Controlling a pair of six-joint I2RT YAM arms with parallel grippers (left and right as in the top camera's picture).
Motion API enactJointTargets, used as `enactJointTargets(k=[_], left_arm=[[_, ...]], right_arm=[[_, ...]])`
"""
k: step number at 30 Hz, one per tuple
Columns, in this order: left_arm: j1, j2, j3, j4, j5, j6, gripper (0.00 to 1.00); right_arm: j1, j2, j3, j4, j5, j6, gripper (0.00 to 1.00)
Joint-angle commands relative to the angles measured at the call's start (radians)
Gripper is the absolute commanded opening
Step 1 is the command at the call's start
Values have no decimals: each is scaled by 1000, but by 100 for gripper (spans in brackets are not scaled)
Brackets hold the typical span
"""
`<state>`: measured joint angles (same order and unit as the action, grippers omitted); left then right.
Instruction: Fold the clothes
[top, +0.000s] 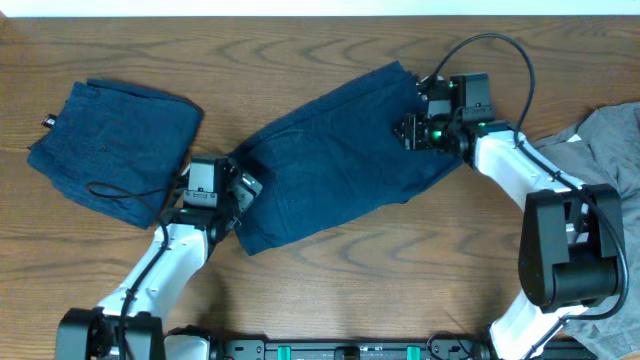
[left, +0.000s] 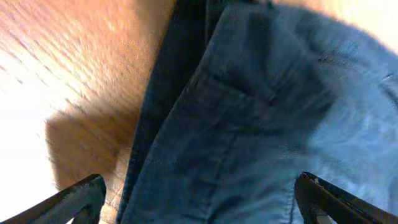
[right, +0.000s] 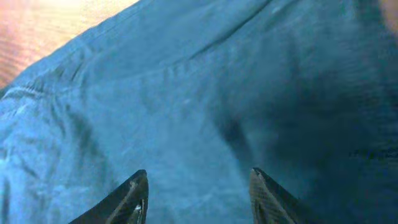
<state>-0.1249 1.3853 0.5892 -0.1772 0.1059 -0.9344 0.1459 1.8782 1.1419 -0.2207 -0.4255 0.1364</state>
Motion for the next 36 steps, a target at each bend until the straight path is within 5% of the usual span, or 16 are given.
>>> enactJointTargets(k=[1,5,9,11,17,26,36], left_arm=[[1,53,-18,-8,51,29,97],[1,129,-19,-8,104,29,90],[1,175,-19,-5,169,50,23],[1,176,-19,-5,203,91,6],[22,99,3,-90,288,183,7],[48,-121,197,-553,306,263,6],[48,-265,421,-653,341,268,6]], right_arm=[[32,-23,12,-8,-21,-11,49],[56,-37,12,-23,-29,-20,46],[86,-60,12,-66,-29,-30,38],[100,-69,12,-103,-40,-30,29],[164,-64,5,-254,-79,-60,11],[360,-50,-85,-280,-76,-105,10],[626,-21,-146,-89,-37,-55,13]])
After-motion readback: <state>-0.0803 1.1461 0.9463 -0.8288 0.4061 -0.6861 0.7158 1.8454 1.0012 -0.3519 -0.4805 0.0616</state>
